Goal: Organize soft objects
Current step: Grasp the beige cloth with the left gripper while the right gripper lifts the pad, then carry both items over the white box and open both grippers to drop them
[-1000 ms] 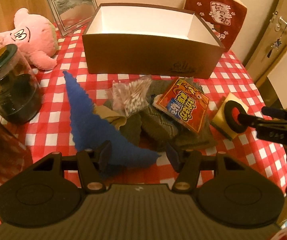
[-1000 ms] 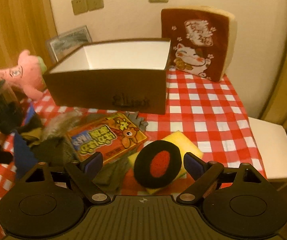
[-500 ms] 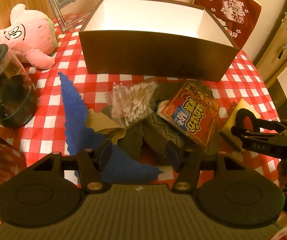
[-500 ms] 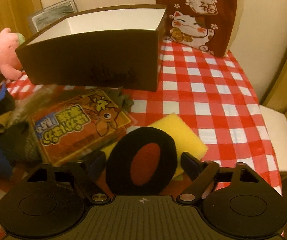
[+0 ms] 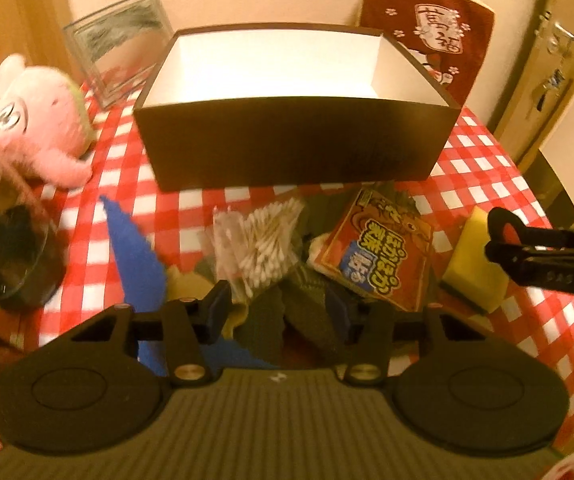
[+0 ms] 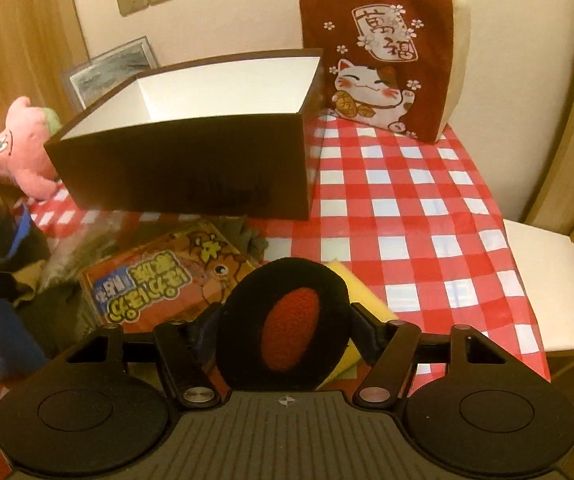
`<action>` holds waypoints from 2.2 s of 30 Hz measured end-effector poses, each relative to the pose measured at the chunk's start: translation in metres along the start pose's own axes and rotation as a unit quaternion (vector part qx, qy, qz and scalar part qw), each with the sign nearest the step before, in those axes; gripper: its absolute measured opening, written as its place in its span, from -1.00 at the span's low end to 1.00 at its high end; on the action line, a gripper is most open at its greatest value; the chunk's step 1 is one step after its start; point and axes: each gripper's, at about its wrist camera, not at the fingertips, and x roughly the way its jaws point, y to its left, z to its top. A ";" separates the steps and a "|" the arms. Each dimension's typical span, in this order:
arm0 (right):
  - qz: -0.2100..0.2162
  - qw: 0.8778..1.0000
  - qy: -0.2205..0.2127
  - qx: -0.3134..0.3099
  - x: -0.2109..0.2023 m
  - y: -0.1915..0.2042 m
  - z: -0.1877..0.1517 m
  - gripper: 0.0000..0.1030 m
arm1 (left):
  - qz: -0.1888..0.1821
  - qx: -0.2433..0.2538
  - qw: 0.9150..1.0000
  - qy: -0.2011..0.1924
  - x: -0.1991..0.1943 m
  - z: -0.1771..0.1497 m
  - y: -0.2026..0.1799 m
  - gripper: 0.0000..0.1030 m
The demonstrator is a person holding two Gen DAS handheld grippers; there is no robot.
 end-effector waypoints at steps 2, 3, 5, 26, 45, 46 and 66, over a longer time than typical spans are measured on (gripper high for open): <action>0.002 1.000 0.000 0.010 -0.001 -0.001 0.001 0.29 | 0.014 0.021 1.000 0.002 0.011 0.000 0.002 -0.15; 0.004 1.000 0.001 0.012 -0.002 -0.002 0.002 0.29 | 0.019 0.028 0.999 0.005 0.017 0.000 0.004 -0.15; 0.005 1.000 0.002 0.015 -0.002 -0.002 0.002 0.29 | 0.030 0.028 0.999 0.022 0.030 -0.003 0.011 -0.15; -0.006 0.999 0.017 0.030 -0.003 -0.010 -0.001 0.30 | 0.035 -0.084 0.993 0.076 0.054 -0.022 0.068 -0.51; -0.004 0.999 -0.026 0.030 -0.032 -0.018 0.018 0.30 | 0.004 -0.077 0.996 -0.044 -0.038 0.015 0.075 -0.80; -0.003 0.999 -0.031 0.029 -0.034 -0.018 0.020 0.30 | -0.004 -0.080 0.995 -0.051 -0.043 0.019 0.075 -0.80; 0.068 0.994 -0.083 -0.035 -0.024 0.002 0.101 0.30 | -0.062 -0.031 0.991 -0.111 -0.032 0.104 0.037 -0.80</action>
